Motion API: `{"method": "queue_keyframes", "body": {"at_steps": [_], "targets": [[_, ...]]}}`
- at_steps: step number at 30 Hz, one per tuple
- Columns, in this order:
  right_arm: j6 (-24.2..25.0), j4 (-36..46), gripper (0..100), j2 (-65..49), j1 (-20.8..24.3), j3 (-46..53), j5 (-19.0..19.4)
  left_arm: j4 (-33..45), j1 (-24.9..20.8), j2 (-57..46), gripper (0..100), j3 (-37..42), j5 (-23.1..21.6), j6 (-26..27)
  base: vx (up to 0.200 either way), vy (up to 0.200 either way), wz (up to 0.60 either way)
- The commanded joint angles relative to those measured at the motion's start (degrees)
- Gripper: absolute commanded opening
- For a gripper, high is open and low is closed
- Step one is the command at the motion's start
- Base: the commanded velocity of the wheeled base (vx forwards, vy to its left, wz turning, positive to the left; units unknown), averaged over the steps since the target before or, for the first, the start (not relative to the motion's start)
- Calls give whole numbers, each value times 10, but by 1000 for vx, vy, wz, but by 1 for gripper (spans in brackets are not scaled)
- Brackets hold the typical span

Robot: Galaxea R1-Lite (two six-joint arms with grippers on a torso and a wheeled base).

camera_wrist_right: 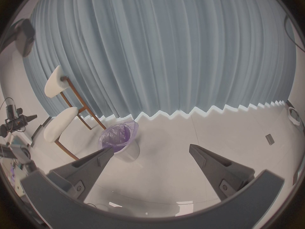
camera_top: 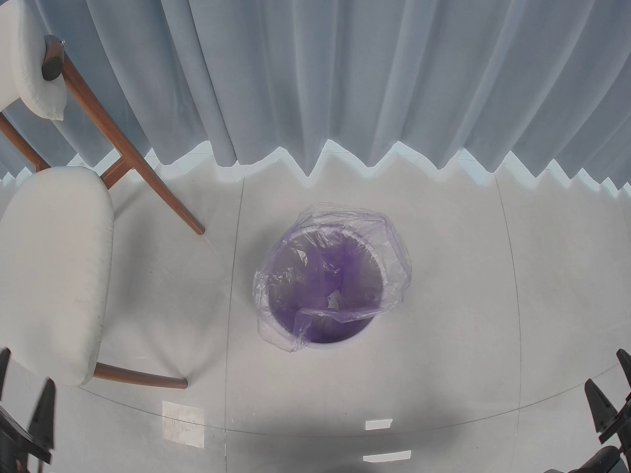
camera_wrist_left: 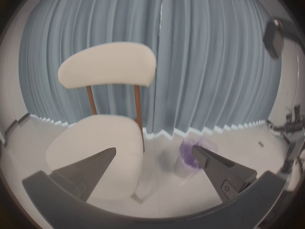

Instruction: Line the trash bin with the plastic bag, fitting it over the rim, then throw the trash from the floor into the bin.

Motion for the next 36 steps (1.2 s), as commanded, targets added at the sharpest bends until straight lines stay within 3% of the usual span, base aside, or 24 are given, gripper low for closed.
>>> {"method": "queue_keyframes", "body": {"at_steps": [1, 3, 6, 7, 9, 10, 14, 16, 19, 23, 27, 31, 34, 36], "targets": [[-60, 35, 100, -147, -57, 45, 51, 100, 5, -121, 100, 75, -5, 92, 0, 0, 0], [-64, 35, 100, -147, -57, 45, 51, 97, 5, -118, 100, 75, -4, 83, 0, 0, 0], [-40, 33, 100, -147, -57, 46, 41, 95, 5, -118, 100, 76, 4, -5, 0, 0, 0], [-39, 32, 100, -147, -57, 46, 18, 94, 5, -118, 100, 76, 11, -10, 0, 0, 0], [-37, 58, 100, -147, -57, 47, -65, 94, 5, -118, 100, 76, 42, -7, 0, 0, 0], [-35, 65, 100, -147, -58, 46, -80, 94, 5, -118, 100, 76, 62, -9, 0, 0, 0], [-54, 59, 100, -147, -58, 46, -59, 93, 5, -119, 100, 76, 66, -18, 0, 0, 0], [-56, 58, 100, -147, -57, 47, -36, 94, 5, -119, 100, 76, 23, -4, 0, 0, 0], [-50, 58, 100, -147, -57, 47, -36, 96, 5, -119, 100, 76, -37, 40, 0, 0, 0], [-47, 58, 100, -147, -57, 47, -36, 96, 5, -119, 100, 75, -29, 29, 0, 0, 0], [-46, 58, 100, -147, -57, 47, -38, 99, 6, -121, 100, 76, 36, 33, 0, 0, 0], [-44, 59, 100, -147, -57, 47, -44, 103, 5, -120, 100, 75, 23, 32, 0, 0, 0], [-43, 59, 100, -147, -57, 47, -44, 125, 6, -121, 100, 75, 56, 3, 0, 0, 0], [-42, 58, 100, -147, -57, 47, -45, 121, 7, -122, 100, 76, 52, 11, 0, 0, 0]]}}
